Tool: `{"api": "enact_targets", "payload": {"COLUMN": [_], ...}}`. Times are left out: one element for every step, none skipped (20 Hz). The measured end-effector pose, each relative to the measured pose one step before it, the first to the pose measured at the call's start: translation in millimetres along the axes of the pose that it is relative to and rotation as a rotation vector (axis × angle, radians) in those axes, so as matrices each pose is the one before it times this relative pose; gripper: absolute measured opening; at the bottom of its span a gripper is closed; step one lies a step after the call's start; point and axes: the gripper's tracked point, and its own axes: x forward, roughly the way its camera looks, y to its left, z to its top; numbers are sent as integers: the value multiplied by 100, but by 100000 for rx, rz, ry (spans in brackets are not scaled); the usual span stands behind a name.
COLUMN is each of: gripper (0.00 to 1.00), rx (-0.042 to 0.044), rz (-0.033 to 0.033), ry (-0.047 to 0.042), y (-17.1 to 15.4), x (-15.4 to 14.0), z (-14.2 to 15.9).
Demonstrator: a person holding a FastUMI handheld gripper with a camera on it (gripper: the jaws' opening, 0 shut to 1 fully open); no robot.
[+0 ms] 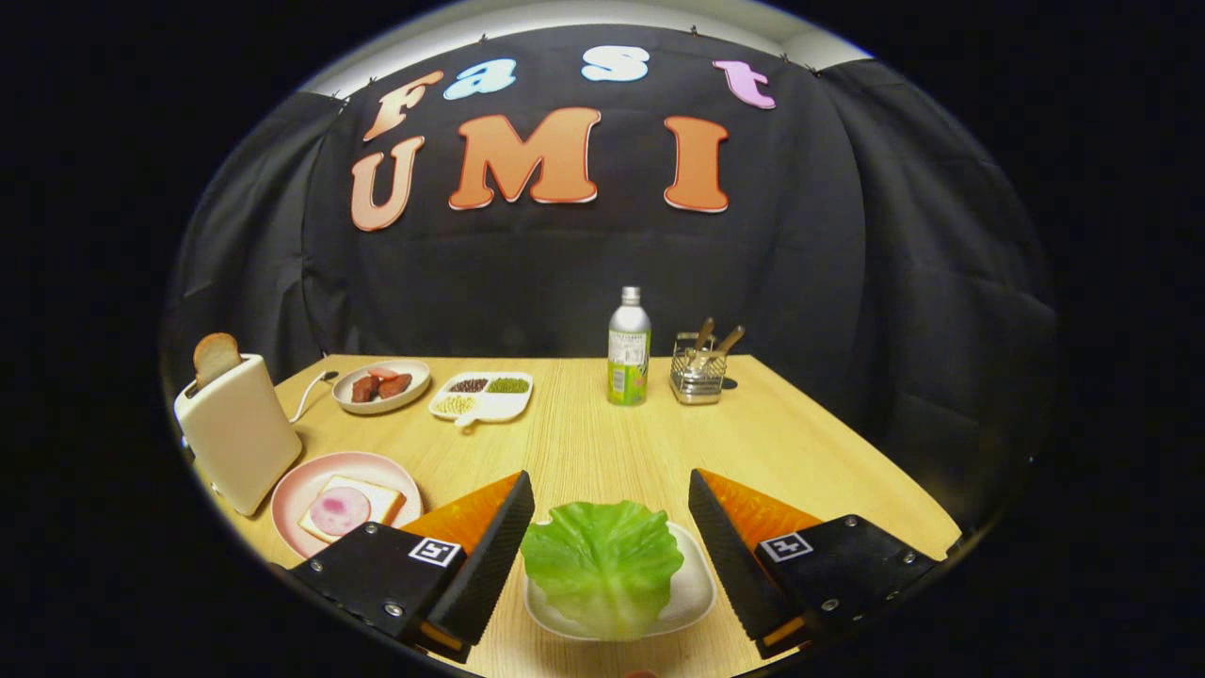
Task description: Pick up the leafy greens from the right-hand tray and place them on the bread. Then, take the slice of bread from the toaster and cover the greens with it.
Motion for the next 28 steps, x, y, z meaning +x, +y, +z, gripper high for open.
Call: {"api": "enact_targets", "payload": {"gripper": [99, 99, 99, 99, 99, 100, 100, 99, 100, 99, 100, 99, 99, 99, 100, 100, 100, 100, 100, 100, 100, 100, 100, 99, 97, 92, 89, 84], "rx": [-803, -747, -564, -402, -152, 22, 44, 42, -1, 19, -31, -79, -25, 39, 205, 288, 285, 483, 410, 180, -31, 103, 116, 661, -66, -466, -638, -562], "rz": [-228, -99, -133, 135, 162, 95, 230, 198, 49, 155, 119, 40, 188, 284, 365, 283, 271, 184, 171, 153, 193, 160, 234, 437, 59, 367, 468, 368], "ry": [2591, 2503, 2737, 2728, 2457, 2228, 1602, 1267, 1099, 770, 572, 794, 700, 759, 860, 749, 315, -12, 244, 510, 459, 767, 1085, -661, 79, -270, -106, -268], "y": [-64, 32, -29, 53, 102, 0, 78, 49, 113, 59, -27, 91, 29, 76, 0, -9, 79, -18, -52, 11, 59, -20, 138, 82, -14, 144, 98, 235], "x": [440, 362, 349, 344, 290, 330, 276, 166, 144, 105, 146, 100, 85, 92, 87, 13, 185, 124, -56, 31, 99, 95, 25, 70, 70, -24, -86, -3], "z": [-908, -847, -874, -900, -771, -554, -494, -381, -326, -249, -217, -211, -251, -242, -282, -206, -69, 45, -157, -141, -284, -205, -311, 123, -2, -19, -103, 29]}}
